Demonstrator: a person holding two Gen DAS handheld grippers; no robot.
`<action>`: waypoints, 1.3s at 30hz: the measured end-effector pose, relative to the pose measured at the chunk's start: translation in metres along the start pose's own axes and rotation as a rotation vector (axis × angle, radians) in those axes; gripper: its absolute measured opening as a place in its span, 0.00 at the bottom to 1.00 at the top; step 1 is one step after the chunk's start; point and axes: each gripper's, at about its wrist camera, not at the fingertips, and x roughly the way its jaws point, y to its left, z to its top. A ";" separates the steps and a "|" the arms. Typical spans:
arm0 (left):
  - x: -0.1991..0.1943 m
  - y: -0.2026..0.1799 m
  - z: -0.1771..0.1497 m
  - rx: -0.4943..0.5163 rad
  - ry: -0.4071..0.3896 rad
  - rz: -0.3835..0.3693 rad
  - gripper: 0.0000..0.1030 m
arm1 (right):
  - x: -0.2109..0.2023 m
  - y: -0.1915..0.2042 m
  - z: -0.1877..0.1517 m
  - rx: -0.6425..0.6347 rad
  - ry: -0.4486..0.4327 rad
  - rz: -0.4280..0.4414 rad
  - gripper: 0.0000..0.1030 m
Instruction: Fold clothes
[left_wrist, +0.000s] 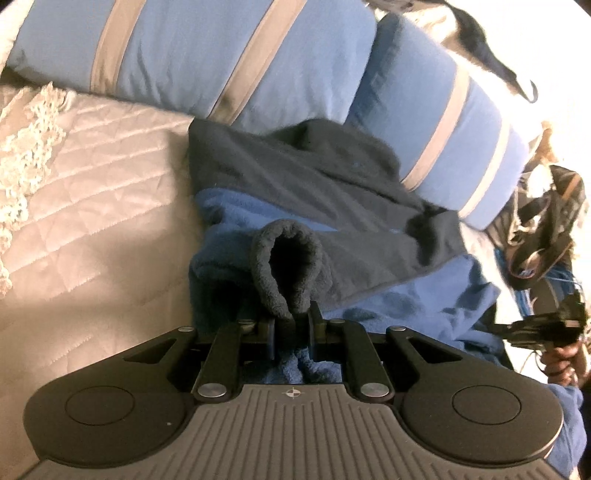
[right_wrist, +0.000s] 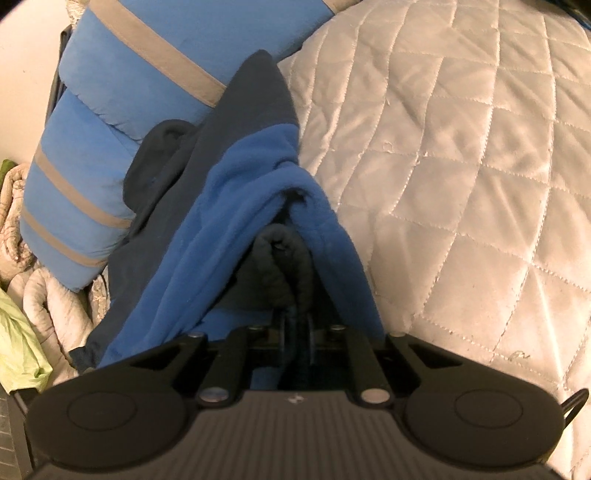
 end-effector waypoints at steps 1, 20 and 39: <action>-0.001 0.000 0.000 0.008 0.001 0.001 0.15 | 0.002 0.000 0.000 -0.004 0.000 -0.004 0.12; 0.012 -0.002 -0.003 0.046 0.138 0.031 0.56 | -0.039 0.028 0.003 -0.276 -0.168 -0.095 0.79; 0.020 -0.071 0.060 0.381 0.009 0.053 0.65 | -0.033 0.031 0.041 -0.338 -0.243 -0.132 0.80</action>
